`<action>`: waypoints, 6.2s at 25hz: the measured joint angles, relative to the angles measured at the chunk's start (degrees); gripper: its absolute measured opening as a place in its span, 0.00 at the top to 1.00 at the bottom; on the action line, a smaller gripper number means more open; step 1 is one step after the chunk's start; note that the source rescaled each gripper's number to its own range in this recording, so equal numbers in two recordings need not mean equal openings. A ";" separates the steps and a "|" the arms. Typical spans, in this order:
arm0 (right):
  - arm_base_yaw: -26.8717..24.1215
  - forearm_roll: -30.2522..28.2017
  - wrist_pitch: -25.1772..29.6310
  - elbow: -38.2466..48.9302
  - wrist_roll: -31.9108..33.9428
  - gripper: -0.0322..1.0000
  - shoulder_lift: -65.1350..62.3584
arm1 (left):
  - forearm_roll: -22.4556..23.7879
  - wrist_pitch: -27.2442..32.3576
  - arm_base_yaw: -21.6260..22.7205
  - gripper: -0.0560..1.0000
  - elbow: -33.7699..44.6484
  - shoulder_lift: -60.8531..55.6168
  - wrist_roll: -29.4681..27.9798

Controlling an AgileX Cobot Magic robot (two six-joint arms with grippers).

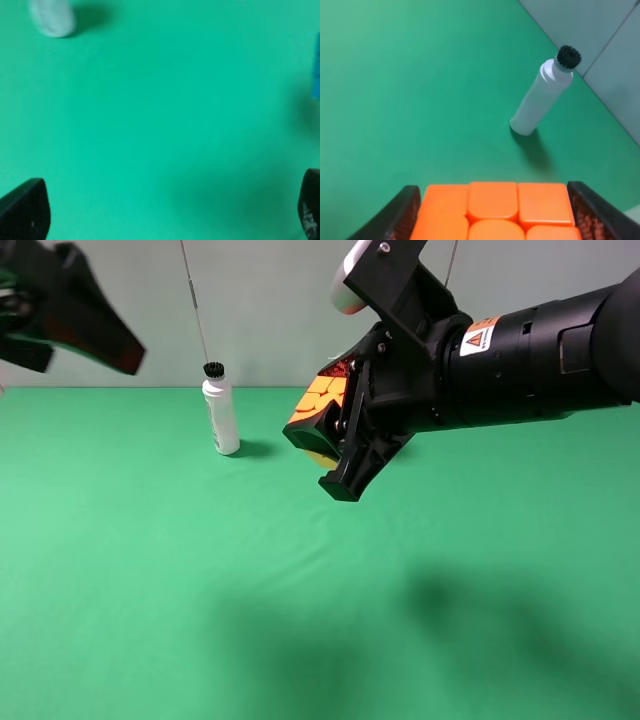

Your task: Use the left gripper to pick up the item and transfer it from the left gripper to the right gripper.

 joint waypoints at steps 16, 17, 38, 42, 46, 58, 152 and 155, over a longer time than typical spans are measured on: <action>0.00 0.04 0.00 0.00 0.06 0.96 0.00 | 12.03 0.65 0.00 0.00 18.26 -28.56 -13.03; 0.00 0.04 0.00 0.00 0.06 0.96 0.00 | 12.03 0.65 0.00 0.00 19.31 -30.21 -13.30; 0.00 0.04 0.00 0.00 1.09 0.96 0.00 | 16.85 6.69 0.00 0.00 34.16 -56.62 -13.52; 0.00 0.04 0.00 0.00 1.09 0.96 0.00 | 17.43 6.64 0.00 0.00 34.21 -57.31 -11.63; 0.00 0.04 0.06 0.00 1.13 0.96 0.00 | 17.49 6.64 0.00 0.00 34.21 -57.31 -10.87; -0.76 0.04 6.19 0.00 2.95 0.96 0.00 | 17.54 6.64 1.99 0.00 34.21 -57.31 -10.65; -31.64 -17.85 21.68 -0.52 40.60 0.00 11.43 | 17.74 6.27 34.38 0.00 34.21 -57.31 -10.65; -31.64 -17.97 25.20 -0.52 40.60 0.00 6.33 | 17.74 6.27 34.38 0.00 34.21 -57.31 -10.65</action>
